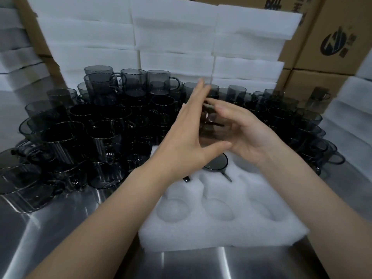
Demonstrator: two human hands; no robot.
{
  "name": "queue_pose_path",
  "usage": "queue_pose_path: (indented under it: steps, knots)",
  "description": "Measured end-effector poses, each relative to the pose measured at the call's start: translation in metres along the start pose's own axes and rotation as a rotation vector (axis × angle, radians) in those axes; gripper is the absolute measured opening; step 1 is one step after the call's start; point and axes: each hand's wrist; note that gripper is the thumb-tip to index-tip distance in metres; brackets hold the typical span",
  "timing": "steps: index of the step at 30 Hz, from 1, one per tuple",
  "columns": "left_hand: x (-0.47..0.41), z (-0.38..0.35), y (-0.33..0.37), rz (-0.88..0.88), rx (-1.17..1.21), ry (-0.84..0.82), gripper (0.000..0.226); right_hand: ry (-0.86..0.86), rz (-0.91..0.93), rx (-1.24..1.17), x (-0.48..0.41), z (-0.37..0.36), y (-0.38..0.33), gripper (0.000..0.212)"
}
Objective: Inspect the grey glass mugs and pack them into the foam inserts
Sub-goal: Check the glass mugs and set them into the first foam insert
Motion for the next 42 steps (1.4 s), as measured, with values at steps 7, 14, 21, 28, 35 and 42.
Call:
queue_pose_path:
  steps: [7, 14, 21, 28, 35, 42]
  knots:
    - [-0.001, -0.001, -0.002, 0.046, -0.05, 0.059, 0.094, 0.077, 0.105, 0.049, -0.001, -0.004, 0.0, 0.036]
    - [0.0, -0.002, -0.005, -0.132, -0.184, -0.077, 0.098, 0.192, 0.069, -0.039, -0.004, -0.005, 0.001, 0.01]
    - [-0.002, -0.002, -0.008, -0.227, -0.236, -0.094, 0.094, 0.143, -0.075, 0.051, -0.006, -0.012, 0.004, 0.031]
    - [-0.001, -0.004, -0.008, -0.245, -0.273, -0.081, 0.092, 0.113, -0.062, 0.022, -0.003, -0.014, 0.005, 0.035]
    - [0.0, 0.0, -0.005, -0.171, -0.134, 0.06, 0.092, -0.053, 0.019, -0.084, 0.002, -0.016, -0.004, 0.036]
    - [0.001, 0.002, -0.007, -0.066, -0.018, 0.195, 0.095, -0.25, 0.105, -0.058, 0.007, -0.013, -0.008, 0.054]
Point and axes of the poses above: each hand's wrist, its own x-axis away from the middle knuckle, its own z-axis out of the back of the hand, y = z × x, and after that the axes turned 11 degrees about x, right-handed
